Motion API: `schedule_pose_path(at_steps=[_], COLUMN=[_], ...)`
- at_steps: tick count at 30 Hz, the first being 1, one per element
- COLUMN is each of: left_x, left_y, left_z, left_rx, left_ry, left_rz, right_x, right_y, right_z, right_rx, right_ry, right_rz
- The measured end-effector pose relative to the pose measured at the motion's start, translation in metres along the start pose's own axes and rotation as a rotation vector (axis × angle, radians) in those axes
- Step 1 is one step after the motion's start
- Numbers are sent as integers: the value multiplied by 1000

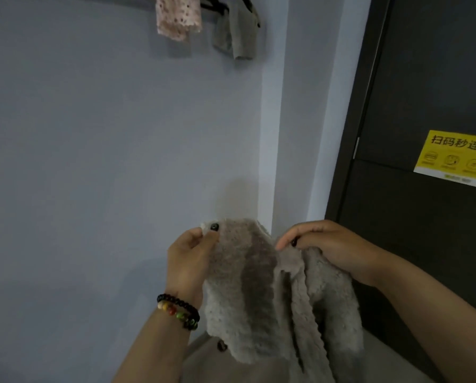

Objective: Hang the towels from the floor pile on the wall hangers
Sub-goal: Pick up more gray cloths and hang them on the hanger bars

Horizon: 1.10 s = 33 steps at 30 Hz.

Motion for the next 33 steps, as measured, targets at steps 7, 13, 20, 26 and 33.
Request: schedule_pose_path(at_steps=[7, 13, 20, 26, 33], left_x=[-11, -7, 1, 1, 14], left_y=[-24, -53, -111, -175, -210], left_z=[92, 149, 213, 257, 285], left_rx=[95, 131, 123, 68, 65], left_ry=[-8, -59, -146, -171, -171], left_rz=[-23, 1, 44, 28, 19], right_x=[13, 11, 8, 10, 5], right_y=[18, 40, 101, 170, 211], right_z=[98, 169, 251, 313, 355], right_rx=[8, -223, -203, -99, -89], right_ry=[119, 344, 576, 623, 653], right_rz=[-131, -182, -279, -259, -275])
Point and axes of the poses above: each hand's wrist, its own z-axis towards the middle knuckle, its own y-axis out of the back of the hand, x = y × z, the point moved 2 cm from there along z, towards the middle knuckle, and after that the axes turned 2 degrees about -y, right-handed, at the moved point
